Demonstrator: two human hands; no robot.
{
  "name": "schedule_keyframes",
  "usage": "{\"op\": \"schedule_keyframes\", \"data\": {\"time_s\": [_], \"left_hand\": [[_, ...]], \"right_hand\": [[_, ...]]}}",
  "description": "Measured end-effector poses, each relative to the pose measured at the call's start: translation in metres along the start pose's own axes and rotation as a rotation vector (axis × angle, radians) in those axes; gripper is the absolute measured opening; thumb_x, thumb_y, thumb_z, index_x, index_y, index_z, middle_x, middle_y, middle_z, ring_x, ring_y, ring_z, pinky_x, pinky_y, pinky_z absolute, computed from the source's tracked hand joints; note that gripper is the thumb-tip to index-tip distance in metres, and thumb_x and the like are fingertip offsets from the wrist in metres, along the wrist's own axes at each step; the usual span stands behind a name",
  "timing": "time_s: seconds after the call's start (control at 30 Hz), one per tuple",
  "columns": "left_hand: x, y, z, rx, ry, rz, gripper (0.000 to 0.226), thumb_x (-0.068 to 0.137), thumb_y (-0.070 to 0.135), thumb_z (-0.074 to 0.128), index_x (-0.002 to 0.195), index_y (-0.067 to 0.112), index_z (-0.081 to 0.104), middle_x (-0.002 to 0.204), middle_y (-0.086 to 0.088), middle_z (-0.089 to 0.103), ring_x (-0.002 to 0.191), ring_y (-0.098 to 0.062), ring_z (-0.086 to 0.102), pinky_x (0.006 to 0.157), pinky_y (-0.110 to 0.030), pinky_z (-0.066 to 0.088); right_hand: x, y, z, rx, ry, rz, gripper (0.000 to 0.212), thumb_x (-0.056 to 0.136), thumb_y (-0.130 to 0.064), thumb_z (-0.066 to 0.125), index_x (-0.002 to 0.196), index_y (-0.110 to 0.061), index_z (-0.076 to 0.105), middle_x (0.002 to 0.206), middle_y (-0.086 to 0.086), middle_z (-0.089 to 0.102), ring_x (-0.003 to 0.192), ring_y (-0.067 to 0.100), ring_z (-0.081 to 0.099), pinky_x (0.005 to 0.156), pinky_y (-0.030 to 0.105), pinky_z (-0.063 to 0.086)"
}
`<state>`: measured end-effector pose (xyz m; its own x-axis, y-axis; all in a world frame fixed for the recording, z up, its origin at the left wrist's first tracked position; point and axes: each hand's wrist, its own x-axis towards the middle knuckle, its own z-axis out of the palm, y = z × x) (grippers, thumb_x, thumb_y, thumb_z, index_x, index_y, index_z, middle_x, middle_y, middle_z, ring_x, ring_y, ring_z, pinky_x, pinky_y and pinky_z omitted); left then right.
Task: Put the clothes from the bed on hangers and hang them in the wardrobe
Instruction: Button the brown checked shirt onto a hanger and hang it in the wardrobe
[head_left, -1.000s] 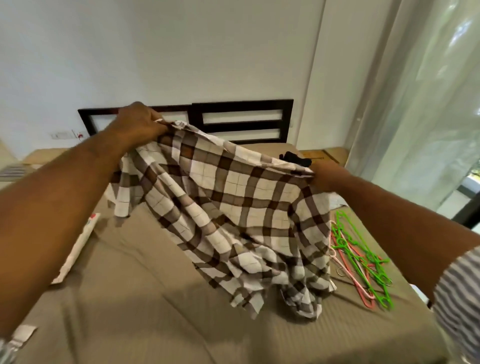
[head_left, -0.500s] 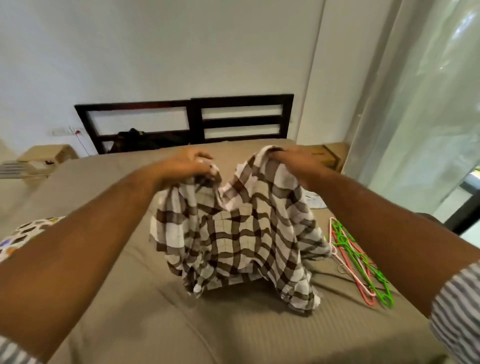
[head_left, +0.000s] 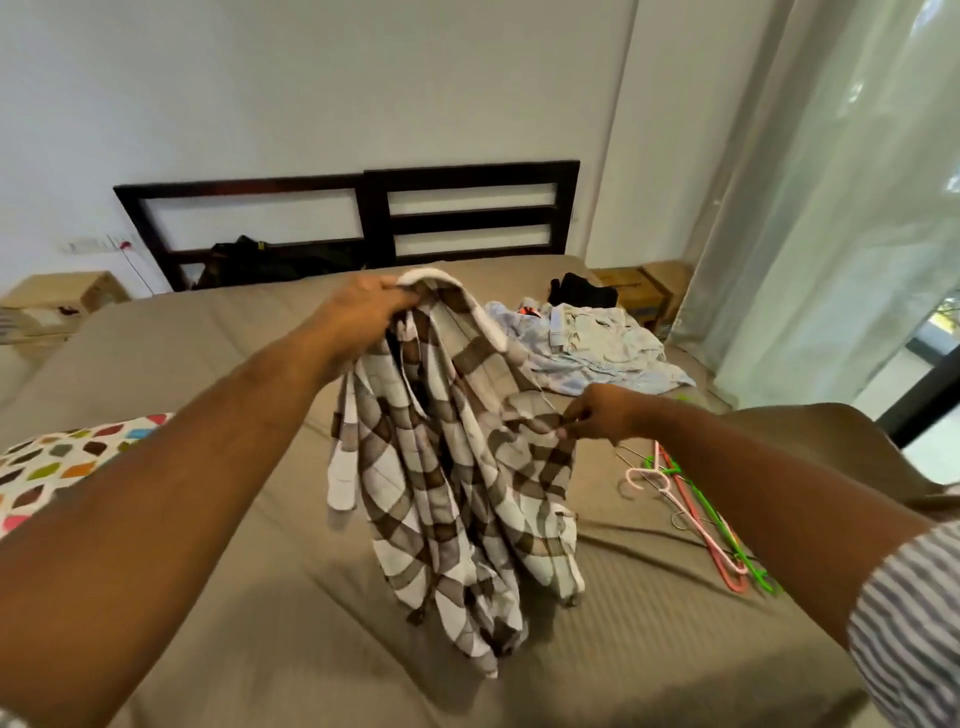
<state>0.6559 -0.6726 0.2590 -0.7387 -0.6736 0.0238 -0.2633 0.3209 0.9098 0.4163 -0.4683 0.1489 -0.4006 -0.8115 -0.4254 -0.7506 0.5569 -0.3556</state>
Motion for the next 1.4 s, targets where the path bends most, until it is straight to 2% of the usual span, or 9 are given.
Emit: {"op": "schedule_keyframes", "data": {"time_s": [0.2, 0.33, 0.47, 0.63, 0.77, 0.9, 1.03, 1.23, 1.4], "left_hand": [[0.003, 0.004, 0.019, -0.195, -0.111, 0.019, 0.023, 0.104, 0.021, 0.052, 0.095, 0.015, 0.073, 0.085, -0.008, 0.075, 0.076, -0.020, 0.071, 0.074, -0.033, 0.057], [0.005, 0.007, 0.031, -0.218, -0.248, 0.006, 0.024, 0.105, 0.021, 0.049, 0.098, 0.015, 0.070, 0.083, -0.005, 0.077, 0.074, -0.015, 0.074, 0.063, -0.024, 0.058], [0.016, -0.016, 0.014, -0.158, -0.266, -0.126, 0.028, 0.098, 0.032, 0.057, 0.108, 0.010, 0.071, 0.097, -0.011, 0.078, 0.088, -0.023, 0.075, 0.075, -0.032, 0.061], [0.046, -0.075, -0.022, 1.015, -0.613, -0.484, 0.070, 0.077, 0.051, 0.082, 0.132, 0.015, 0.057, 0.126, -0.006, 0.064, 0.106, -0.021, 0.062, 0.083, -0.023, 0.052], [0.084, -0.123, -0.036, 1.441, -0.518, -0.555, 0.042, 0.085, 0.039, 0.076, 0.117, 0.012, 0.073, 0.123, -0.006, 0.070, 0.092, -0.018, 0.062, 0.092, -0.031, 0.055], [0.124, -0.089, -0.049, 0.734, 0.283, -0.424, 0.036, 0.103, 0.024, 0.050, 0.130, 0.004, 0.061, 0.133, -0.019, 0.058, 0.120, -0.036, 0.057, 0.103, -0.039, 0.045], [0.146, -0.053, -0.061, -0.192, 0.670, -0.219, 0.047, 0.102, 0.046, 0.043, 0.115, 0.007, 0.068, 0.114, -0.011, 0.068, 0.110, -0.028, 0.065, 0.103, -0.040, 0.049], [0.112, -0.018, -0.042, -0.950, 0.612, -0.015, 0.028, 0.106, 0.026, 0.049, 0.083, 0.018, 0.062, 0.073, 0.001, 0.069, 0.062, -0.009, 0.067, 0.061, -0.025, 0.056], [0.045, -0.071, -0.017, -1.059, 0.180, -0.406, 0.048, 0.105, 0.031, 0.044, 0.058, 0.019, 0.049, 0.048, 0.007, 0.046, 0.038, -0.004, 0.043, 0.041, -0.013, 0.039]], "right_hand": [[0.025, 0.005, 0.050, 0.477, -0.101, -0.072, 0.092, 0.078, -0.044, 0.085, 0.152, -0.045, 0.031, 0.132, -0.007, 0.048, 0.102, 0.017, 0.064, 0.062, 0.027, 0.057], [0.056, -0.011, 0.062, 0.389, -0.056, -0.124, 0.018, 0.091, -0.036, 0.074, 0.100, -0.022, 0.069, 0.102, 0.006, 0.065, 0.078, 0.015, 0.064, 0.062, 0.034, 0.059], [0.073, 0.001, 0.039, 0.560, -0.118, 0.069, 0.020, 0.102, -0.026, 0.058, 0.108, -0.007, 0.063, 0.102, 0.016, 0.070, 0.072, 0.027, 0.073, 0.061, 0.039, 0.061], [0.098, 0.012, 0.000, 0.736, 0.044, 0.301, 0.024, 0.104, -0.021, 0.048, 0.106, 0.000, 0.060, 0.094, 0.026, 0.070, 0.071, 0.039, 0.073, 0.067, 0.047, 0.062], [0.126, 0.005, -0.038, 0.766, -0.007, 0.312, 0.025, 0.105, -0.016, 0.035, 0.113, -0.002, 0.054, 0.106, 0.025, 0.060, 0.083, 0.042, 0.070, 0.074, 0.046, 0.059], [0.152, -0.021, -0.082, 1.047, 0.140, 0.091, 0.004, 0.089, -0.005, 0.049, 0.091, -0.007, 0.051, 0.079, 0.013, 0.049, 0.066, 0.025, 0.056, 0.067, 0.038, 0.050], [0.147, -0.057, -0.123, 1.546, 0.402, -0.185, 0.013, 0.098, -0.007, 0.048, 0.099, -0.010, 0.061, 0.096, 0.008, 0.064, 0.096, 0.021, 0.066, 0.099, 0.035, 0.052], [0.107, -0.067, -0.116, 1.840, 0.508, -0.336, 0.015, 0.092, -0.012, 0.052, 0.098, -0.006, 0.064, 0.085, 0.008, 0.068, 0.084, 0.021, 0.067, 0.082, 0.038, 0.060], [0.084, -0.029, -0.030, 1.571, 0.814, 0.040, 0.017, 0.092, -0.021, 0.054, 0.079, -0.018, 0.065, 0.073, -0.001, 0.066, 0.068, 0.016, 0.063, 0.065, 0.030, 0.053]]}}
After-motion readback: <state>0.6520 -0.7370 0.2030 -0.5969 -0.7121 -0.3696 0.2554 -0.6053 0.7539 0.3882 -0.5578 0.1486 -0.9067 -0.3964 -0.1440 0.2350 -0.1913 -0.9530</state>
